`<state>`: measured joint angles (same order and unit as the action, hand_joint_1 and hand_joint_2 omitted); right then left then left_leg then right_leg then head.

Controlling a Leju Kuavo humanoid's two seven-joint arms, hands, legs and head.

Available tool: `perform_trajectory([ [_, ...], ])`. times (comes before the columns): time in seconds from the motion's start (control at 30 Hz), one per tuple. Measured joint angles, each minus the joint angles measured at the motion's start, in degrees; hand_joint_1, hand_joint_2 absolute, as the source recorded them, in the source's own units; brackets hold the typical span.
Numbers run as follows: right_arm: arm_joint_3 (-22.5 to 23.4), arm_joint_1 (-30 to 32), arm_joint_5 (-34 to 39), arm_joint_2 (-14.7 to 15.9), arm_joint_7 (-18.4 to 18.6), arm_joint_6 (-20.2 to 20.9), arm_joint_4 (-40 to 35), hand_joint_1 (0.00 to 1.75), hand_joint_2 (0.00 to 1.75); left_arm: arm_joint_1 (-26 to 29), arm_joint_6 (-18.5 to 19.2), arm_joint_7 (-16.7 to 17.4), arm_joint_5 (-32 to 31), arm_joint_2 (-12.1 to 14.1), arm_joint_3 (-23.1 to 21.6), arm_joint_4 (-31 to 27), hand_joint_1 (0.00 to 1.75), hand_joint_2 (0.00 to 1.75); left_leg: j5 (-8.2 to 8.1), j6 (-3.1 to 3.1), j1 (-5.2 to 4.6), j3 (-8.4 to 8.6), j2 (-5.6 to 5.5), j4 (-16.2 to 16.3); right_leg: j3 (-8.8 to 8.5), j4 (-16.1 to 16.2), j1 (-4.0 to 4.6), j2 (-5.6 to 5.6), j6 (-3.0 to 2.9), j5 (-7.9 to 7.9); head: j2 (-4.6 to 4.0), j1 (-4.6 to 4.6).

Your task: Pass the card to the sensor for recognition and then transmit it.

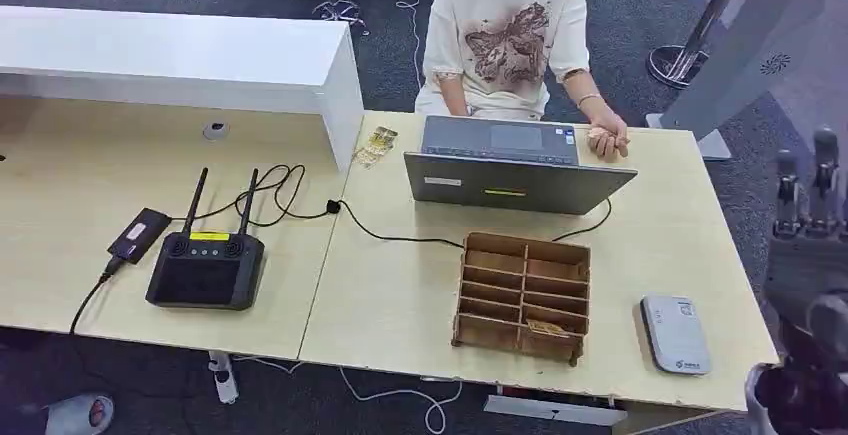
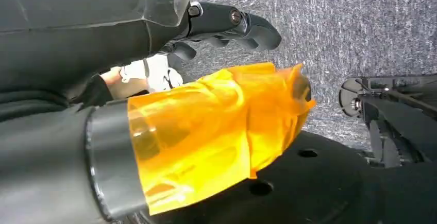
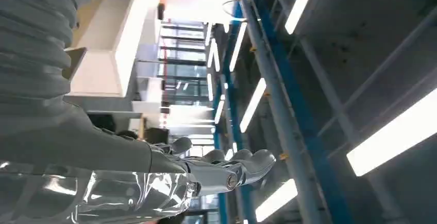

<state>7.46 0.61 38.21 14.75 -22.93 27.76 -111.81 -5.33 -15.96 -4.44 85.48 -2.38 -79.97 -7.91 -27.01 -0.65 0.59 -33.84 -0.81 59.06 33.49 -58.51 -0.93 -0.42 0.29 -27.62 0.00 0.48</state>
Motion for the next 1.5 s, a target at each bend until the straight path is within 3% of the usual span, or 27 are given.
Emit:
perform_trajectory([
  [0.13,4.24,5.38,-0.37,-2.6,-0.5,2.07,-4.96,0.0,1.75,0.11,-0.15,-0.33,0.04,-0.02,0.0,0.0,0.0,0.0,-0.06,-0.06,0.0,0.02,0.1,0.0,0.01,-0.01,0.0,0.1,0.0,0.0,0.0,0.0],
  [0.37,7.12,7.93,-1.12,-4.85,-0.72,2.46,-7.47,0.0,1.75,0.08,-0.48,-0.37,0.04,-0.07,0.02,0.02,0.0,0.0,-0.05,-0.06,-0.01,0.18,0.16,0.02,0.03,0.04,-0.01,0.19,0.0,0.01,0.0,0.0],
  [0.5,10.62,14.64,-4.86,-9.55,-2.07,3.69,-8.71,0.0,1.75,0.28,-3.98,-0.37,0.04,-1.05,0.15,0.37,0.0,0.0,-0.08,-0.03,0.0,0.16,0.01,0.01,-0.16,0.03,0.0,0.01,0.04,-0.08,0.0,0.0],
  [0.6,13.72,19.1,-15.39,-15.96,-0.96,5.24,-7.79,0.0,1.75,0.2,-4.48,-0.41,0.04,-1.57,0.15,0.39,0.0,0.0,-0.15,-0.07,0.02,0.19,0.08,0.0,-0.16,0.02,0.02,0.09,-0.01,-0.19,0.0,-0.02],
  [0.73,14.53,24.06,-43.59,-21.1,-4.94,0.98,-5.83,0.0,1.75,0.25,-5.0,-0.37,0.04,-2.01,0.2,0.46,0.0,0.0,-0.23,-0.13,0.04,0.19,0.08,-0.02,-0.15,0.0,0.03,0.08,-0.04,-0.23,0.0,0.0],
  [0.9,14.55,26.44,-44.92,-23.86,-5.85,-1.19,-4.52,0.0,1.75,0.23,-5.16,-0.31,0.04,-2.12,0.22,0.46,0.0,0.0,-0.23,-0.13,0.03,0.21,0.14,-0.02,-0.17,-0.01,0.03,0.12,-0.04,-0.23,0.0,-0.02],
  [0.93,14.37,26.96,-49.63,-24.08,-5.2,-4.59,-4.28,0.0,1.75,0.22,-5.27,-0.02,0.04,-2.12,0.22,0.46,0.0,0.0,-0.23,-0.13,0.03,0.22,0.14,-0.02,-0.18,0.0,0.03,0.12,-0.04,-0.23,0.0,0.0],
  [1.0,12.58,28.15,-65.26,-24.08,-5.2,-17.92,-3.27,0.0,1.75,0.23,-5.53,0.83,0.04,-2.27,0.22,0.46,0.0,0.0,-0.23,-0.13,0.04,0.19,0.13,-0.02,-0.22,0.0,0.03,0.12,-0.04,-0.23,0.0,0.02],
  [1.07,6.86,28.72,-82.89,-22.74,0.15,-39.77,-0.58,0.0,1.75,0.18,-5.64,1.42,0.04,-2.49,0.22,0.52,0.0,0.0,-0.23,-0.13,0.03,0.11,0.15,-0.03,-0.24,-0.05,0.02,0.14,-0.04,-0.23,0.0,0.04],
  [1.1,2.06,28.42,-88.23,-21.01,5.34,-51.26,1.11,0.0,1.75,0.13,-5.64,1.53,0.04,-2.58,0.22,0.52,0.0,0.0,-0.24,-0.13,0.02,0.14,0.19,-0.03,-0.23,-0.04,0.01,0.23,-0.04,-0.22,0.0,-0.02],
  [1.17,-8.29,26.5,-95.02,-16.18,17.84,-66.52,5.09,0.0,1.75,-0.12,-5.62,1.92,0.04,-2.67,0.22,0.52,0.0,0.0,-0.26,-0.13,0.03,0.22,0.32,-0.03,-0.23,-0.02,0.02,0.36,-0.02,-0.2,0.0,0.02],
  [1.2,-12.67,25.47,-98.01,-13.91,23.57,-69.44,6.86,0.0,1.75,-0.21,-5.6,2.03,0.04,-2.69,0.22,0.52,0.0,0.0,-0.26,-0.13,0.03,0.25,0.32,-0.03,-0.23,-0.02,0.02,0.38,-0.02,-0.2,0.0,0.0],
  [1.33,-25.57,22.42,-105.73,-6.88,38.33,-68.33,11.86,0.0,1.75,-0.22,-5.57,2.58,0.04,-2.71,0.22,0.55,0.0,0.0,-0.2,-0.1,0.03,0.24,0.22,-0.02,-0.23,-0.01,0.02,0.24,-0.01,-0.17,0.0,0.0],
  [1.4,-30.33,20.94,-108.17,-3.95,42.78,-68.07,14.07,0.0,1.75,-0.29,-5.6,2.67,0.04,-2.71,0.2,0.59,0.0,0.0,-0.2,-0.1,0.03,0.27,0.23,-0.02,-0.23,-0.01,0.02,0.26,-0.02,-0.17,0.0,0.0],
  [1.5,-35.09,19.29,-111.21,-1.11,45.82,-67.43,16.78,0.0,1.75,-0.33,-5.59,2.78,0.02,-2.69,0.15,0.63,0.0,0.0,-0.2,-0.1,0.03,0.26,0.23,-0.02,-0.22,-0.01,0.02,0.26,-0.02,-0.18,0.0,0.0],
])
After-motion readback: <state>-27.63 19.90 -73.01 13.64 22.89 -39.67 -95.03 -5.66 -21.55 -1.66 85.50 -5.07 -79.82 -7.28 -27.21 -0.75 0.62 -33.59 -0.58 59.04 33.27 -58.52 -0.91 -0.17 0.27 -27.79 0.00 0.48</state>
